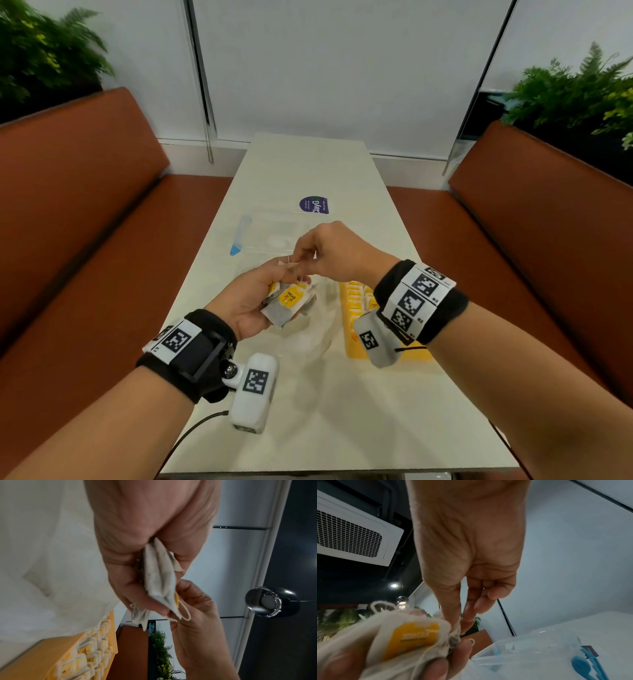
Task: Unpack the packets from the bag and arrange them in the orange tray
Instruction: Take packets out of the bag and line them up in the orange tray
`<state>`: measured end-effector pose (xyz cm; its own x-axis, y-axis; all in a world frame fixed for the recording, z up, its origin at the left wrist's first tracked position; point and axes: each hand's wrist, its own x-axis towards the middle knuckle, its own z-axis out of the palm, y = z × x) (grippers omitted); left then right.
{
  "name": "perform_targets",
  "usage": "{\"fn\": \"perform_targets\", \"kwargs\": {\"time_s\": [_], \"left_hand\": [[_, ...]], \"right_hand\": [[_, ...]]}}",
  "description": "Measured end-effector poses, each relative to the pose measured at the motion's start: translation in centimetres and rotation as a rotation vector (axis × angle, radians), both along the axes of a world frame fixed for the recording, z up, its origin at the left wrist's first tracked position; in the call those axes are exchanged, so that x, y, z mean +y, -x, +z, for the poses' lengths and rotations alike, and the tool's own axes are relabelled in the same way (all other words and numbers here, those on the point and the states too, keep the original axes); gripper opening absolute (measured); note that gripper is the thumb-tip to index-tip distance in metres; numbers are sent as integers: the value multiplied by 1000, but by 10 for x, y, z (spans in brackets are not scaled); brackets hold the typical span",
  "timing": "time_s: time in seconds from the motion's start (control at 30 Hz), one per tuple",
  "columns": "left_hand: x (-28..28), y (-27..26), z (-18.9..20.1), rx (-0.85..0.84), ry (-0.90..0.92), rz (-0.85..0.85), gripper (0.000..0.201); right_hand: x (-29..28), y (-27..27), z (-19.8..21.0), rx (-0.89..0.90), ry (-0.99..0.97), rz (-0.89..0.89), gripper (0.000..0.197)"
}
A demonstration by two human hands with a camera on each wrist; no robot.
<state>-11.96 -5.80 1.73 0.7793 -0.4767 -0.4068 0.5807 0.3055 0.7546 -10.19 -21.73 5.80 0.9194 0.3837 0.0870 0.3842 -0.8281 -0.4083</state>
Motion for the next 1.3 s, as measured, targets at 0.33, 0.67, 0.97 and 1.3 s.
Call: {"fn": "perform_targets", "kwargs": {"time_s": [0.33,0.67,0.97,1.3], "left_hand": [[5,4,0,28,-30,51,28],[5,0,-1,18,-19,73,25],[3,-4,-3,14,-67,27,23],[-8,-8,-4,7,-86,115,16]], "right_hand": [[-12,3,1,86,-281,-192,8],[-35,19,17,149,-179,-182,29],[-116,31,12,55,398,-387,13],[-145,33,-52,363,666,-435,23]]}}
